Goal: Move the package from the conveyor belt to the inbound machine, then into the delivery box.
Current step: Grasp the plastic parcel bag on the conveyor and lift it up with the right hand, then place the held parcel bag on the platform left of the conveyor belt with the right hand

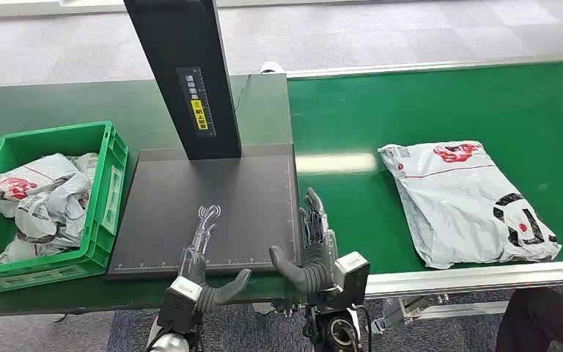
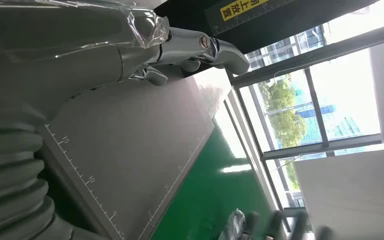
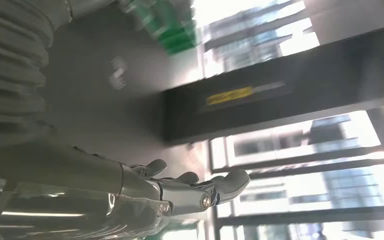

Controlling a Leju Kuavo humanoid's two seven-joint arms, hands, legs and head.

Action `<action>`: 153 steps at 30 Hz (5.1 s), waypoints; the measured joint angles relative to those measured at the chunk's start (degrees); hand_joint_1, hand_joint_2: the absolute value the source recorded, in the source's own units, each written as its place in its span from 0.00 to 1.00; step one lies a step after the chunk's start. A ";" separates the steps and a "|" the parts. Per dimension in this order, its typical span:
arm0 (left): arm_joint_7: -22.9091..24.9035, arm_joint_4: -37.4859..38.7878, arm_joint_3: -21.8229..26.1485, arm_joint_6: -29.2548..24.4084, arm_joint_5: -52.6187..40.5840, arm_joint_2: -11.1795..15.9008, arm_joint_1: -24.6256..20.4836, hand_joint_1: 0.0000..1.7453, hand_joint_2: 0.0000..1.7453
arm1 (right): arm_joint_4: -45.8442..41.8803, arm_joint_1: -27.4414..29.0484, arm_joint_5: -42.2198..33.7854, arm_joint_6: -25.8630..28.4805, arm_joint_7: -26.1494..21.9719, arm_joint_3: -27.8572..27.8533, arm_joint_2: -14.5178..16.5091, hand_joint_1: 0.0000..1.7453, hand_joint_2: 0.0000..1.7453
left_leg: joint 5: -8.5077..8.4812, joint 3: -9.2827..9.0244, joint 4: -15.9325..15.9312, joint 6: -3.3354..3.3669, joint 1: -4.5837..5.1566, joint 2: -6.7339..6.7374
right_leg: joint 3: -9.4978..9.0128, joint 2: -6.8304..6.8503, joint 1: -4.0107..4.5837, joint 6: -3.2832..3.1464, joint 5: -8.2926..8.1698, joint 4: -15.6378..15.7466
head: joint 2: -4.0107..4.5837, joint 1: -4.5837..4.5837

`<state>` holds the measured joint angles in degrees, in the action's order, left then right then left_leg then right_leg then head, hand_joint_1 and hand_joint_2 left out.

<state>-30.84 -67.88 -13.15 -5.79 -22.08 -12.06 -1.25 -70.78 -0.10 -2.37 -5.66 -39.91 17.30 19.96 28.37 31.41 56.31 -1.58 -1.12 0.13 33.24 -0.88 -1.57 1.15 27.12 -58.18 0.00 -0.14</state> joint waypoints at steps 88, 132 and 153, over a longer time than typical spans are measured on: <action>2.64 -18.74 2.48 -3.01 -0.15 0.78 14.77 0.00 1.00 | 4.07 -11.58 50.62 25.86 35.33 -5.05 -13.73 0.00 1.00 | 0.01 0.02 0.02 0.02 0.02 -0.14 | -0.06 0.17 -0.05 0.02 0.01 0.03 | 0.00 0.03; 0.96 -7.68 3.99 0.81 0.57 -0.04 5.01 0.00 1.00 | 50.86 -35.91 63.96 1.65 40.10 -33.69 -30.45 1.00 1.00 | -0.03 0.02 0.09 0.09 0.08 -0.15 | -0.05 0.20 -0.10 0.05 -0.05 0.03 | 0.00 0.01; -0.40 -6.93 4.12 -0.89 0.90 -0.05 5.46 0.00 1.00 | 48.06 -38.93 49.83 25.37 19.61 -40.61 -26.21 1.00 1.00 | -0.03 0.08 0.09 0.09 0.09 -0.17 | -0.06 0.21 -0.11 0.06 -0.05 0.02 | 0.00 0.00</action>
<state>-31.24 -74.81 -9.03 -6.69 -21.18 -12.11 4.21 -22.73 -39.03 47.46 19.71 -20.30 -23.31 -6.25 28.34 31.48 56.40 -1.49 -1.03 -0.04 33.17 -0.67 -1.68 1.20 27.07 -58.16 0.00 -0.14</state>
